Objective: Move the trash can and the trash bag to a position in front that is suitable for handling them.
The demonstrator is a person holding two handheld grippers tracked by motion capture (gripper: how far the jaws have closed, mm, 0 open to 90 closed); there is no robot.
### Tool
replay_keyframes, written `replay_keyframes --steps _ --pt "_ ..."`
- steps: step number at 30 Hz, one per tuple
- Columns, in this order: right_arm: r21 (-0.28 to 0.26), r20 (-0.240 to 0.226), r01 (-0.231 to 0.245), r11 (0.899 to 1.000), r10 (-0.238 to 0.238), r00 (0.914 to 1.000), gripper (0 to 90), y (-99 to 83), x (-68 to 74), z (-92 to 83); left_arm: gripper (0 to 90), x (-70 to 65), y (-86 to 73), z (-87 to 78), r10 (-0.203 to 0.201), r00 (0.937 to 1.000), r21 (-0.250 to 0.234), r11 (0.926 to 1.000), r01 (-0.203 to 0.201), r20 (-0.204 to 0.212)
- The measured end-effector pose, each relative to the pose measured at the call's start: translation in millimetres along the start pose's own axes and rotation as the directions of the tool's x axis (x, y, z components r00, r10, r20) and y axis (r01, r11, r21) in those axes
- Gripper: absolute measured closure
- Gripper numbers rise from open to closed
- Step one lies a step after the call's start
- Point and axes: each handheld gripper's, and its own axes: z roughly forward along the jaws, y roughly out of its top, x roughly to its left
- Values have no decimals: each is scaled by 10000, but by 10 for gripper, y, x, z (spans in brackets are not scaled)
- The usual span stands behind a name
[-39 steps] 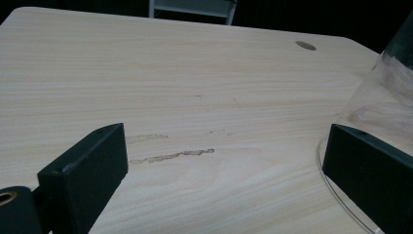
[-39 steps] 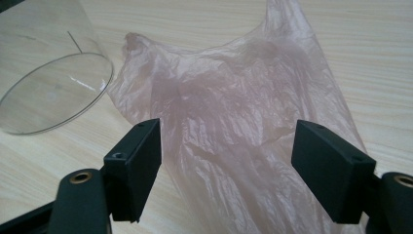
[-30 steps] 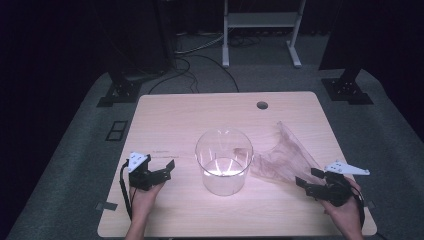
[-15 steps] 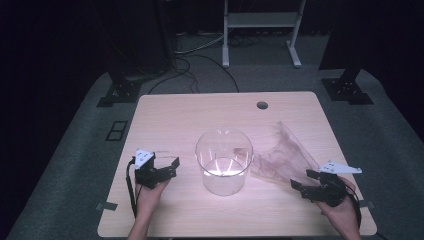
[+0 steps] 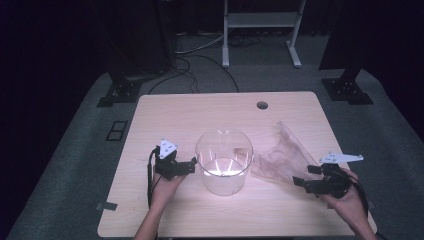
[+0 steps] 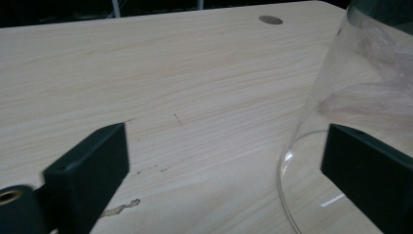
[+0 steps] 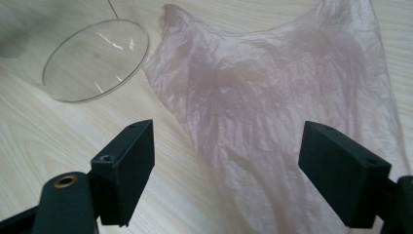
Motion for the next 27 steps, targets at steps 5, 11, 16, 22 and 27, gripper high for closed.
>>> replay_keyframes --steps 5,11,16,22,27 --pt "738 18 151 9972 -153 9999 210 115 -174 23 43 -13 -18 27 -32 9995 -98 9999 35 300" --pt "1485 -69 277 9885 -270 9996 209 211 -359 134 43 -114 -16 79 169 9974 -226 9996 -154 699" --pt "2356 -101 466 9707 -455 9989 220 280 -413 298 43 -302 -15 147 689 9879 -91 9976 -683 1388" --pt "3204 137 732 9444 -819 9965 228 335 -470 459 40 -417 -22 161 1201 9762 62 9924 -1232 1804" --pt "3983 527 756 9141 -1051 9931 270 294 -550 561 28 -380 -43 157 1223 9745 234 9914 -1289 1879"
